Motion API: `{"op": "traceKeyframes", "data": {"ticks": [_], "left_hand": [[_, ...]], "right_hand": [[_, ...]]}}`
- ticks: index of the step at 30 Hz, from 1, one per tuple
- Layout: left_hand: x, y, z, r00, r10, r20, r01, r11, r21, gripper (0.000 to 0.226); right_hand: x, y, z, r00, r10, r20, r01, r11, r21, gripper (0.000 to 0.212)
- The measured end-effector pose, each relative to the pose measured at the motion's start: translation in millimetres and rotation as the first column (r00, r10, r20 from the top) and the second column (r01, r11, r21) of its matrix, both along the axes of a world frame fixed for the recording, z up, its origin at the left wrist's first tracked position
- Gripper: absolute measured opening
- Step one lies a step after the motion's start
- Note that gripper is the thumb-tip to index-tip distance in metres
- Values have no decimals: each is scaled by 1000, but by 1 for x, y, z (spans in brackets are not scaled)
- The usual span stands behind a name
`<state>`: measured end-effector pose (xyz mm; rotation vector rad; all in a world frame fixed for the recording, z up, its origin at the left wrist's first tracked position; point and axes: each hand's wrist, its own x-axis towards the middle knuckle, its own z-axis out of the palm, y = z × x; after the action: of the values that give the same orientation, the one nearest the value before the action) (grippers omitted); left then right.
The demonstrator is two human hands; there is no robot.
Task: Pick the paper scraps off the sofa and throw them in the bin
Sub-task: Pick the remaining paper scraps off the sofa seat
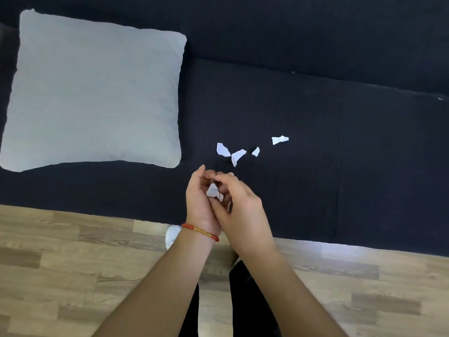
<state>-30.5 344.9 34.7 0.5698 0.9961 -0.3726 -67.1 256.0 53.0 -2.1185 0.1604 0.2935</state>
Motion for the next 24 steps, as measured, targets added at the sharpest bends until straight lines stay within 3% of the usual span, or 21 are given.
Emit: {"op": "traceKeyframes", "data": {"ticks": [4, 10, 13, 18, 24], "left_hand": [[2, 3, 6, 1000, 17, 16, -17, 999, -39, 39], [4, 9, 5, 999, 25, 47, -23, 998, -52, 40], [5, 13, 8, 998, 29, 52, -26, 998, -57, 39], [6, 22, 11, 998, 16, 59, -13, 999, -51, 34], [4, 31, 9, 999, -17, 48, 18, 1000, -19, 35]], "right_hand": [[-1, -5, 7, 997, 32, 67, -31, 999, -17, 39], [30, -34, -6, 977, -122, 177, 134, 989, -62, 15], [62, -61, -35, 968, -239, 76, 246, 964, -103, 15], [100, -98, -77, 957, -173, -234, 99, 950, -295, 32], [112, -90, -96, 960, -111, -258, 30, 954, -298, 46]]}}
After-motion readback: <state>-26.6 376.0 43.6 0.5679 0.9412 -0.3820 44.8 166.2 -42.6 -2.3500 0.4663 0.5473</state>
